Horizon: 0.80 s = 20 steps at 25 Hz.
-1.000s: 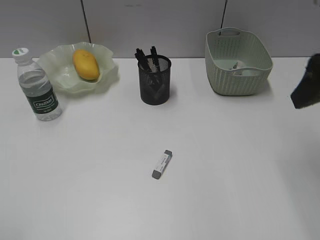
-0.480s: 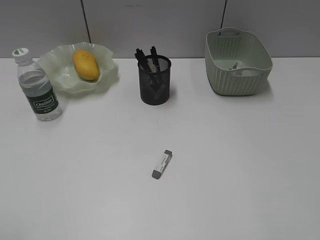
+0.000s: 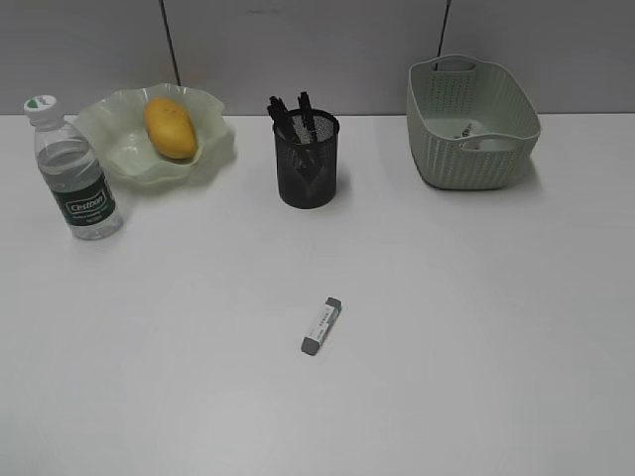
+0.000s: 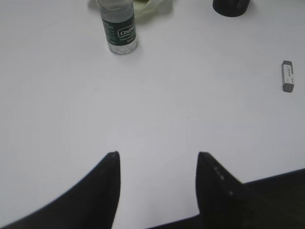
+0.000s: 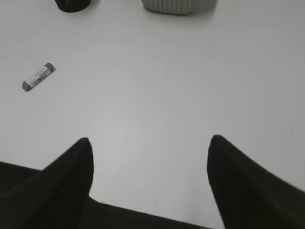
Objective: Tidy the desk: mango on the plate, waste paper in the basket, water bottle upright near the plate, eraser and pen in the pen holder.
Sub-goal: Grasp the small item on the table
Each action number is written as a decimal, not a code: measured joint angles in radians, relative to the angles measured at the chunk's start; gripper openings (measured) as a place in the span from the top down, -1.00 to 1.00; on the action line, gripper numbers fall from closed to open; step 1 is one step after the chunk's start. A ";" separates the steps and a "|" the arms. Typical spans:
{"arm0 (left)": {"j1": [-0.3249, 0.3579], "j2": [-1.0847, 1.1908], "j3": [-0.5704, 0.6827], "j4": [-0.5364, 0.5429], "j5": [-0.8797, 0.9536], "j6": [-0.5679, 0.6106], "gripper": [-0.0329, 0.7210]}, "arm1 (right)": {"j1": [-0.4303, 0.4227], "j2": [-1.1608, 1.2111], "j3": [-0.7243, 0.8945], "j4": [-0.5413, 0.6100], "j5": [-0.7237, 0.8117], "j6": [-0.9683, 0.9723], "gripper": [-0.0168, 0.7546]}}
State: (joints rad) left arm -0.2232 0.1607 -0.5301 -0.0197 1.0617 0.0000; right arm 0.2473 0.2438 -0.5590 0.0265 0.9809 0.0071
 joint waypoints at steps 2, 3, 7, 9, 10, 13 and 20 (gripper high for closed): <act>0.000 0.000 0.000 0.000 0.000 0.000 -0.13 | 0.000 -0.001 0.002 -0.004 0.000 0.000 -0.56; 0.000 0.000 0.000 0.000 -0.001 0.000 -0.13 | 0.000 -0.001 0.003 -0.004 0.000 0.000 -0.56; 0.000 0.009 -0.003 0.000 -0.011 0.000 -0.13 | 0.000 -0.001 0.005 -0.006 0.000 0.000 -0.56; 0.000 0.039 -0.019 0.000 -0.036 0.000 -0.14 | 0.000 -0.001 0.005 -0.006 0.000 0.000 -0.56; 0.000 0.060 -0.030 0.000 -0.057 0.000 -0.15 | 0.000 -0.001 0.005 -0.006 0.000 0.000 -0.56; 0.000 0.160 -0.063 0.000 -0.123 0.000 -0.23 | 0.000 -0.001 0.005 -0.006 0.000 0.000 -0.56; 0.000 0.524 -0.152 -0.062 -0.219 0.031 -0.32 | 0.000 -0.001 0.005 -0.006 0.000 0.000 -0.56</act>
State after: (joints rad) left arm -0.2232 0.6847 -0.6825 -0.0813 0.8425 0.0313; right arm 0.2473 0.2429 -0.5535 0.0205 0.9809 0.0071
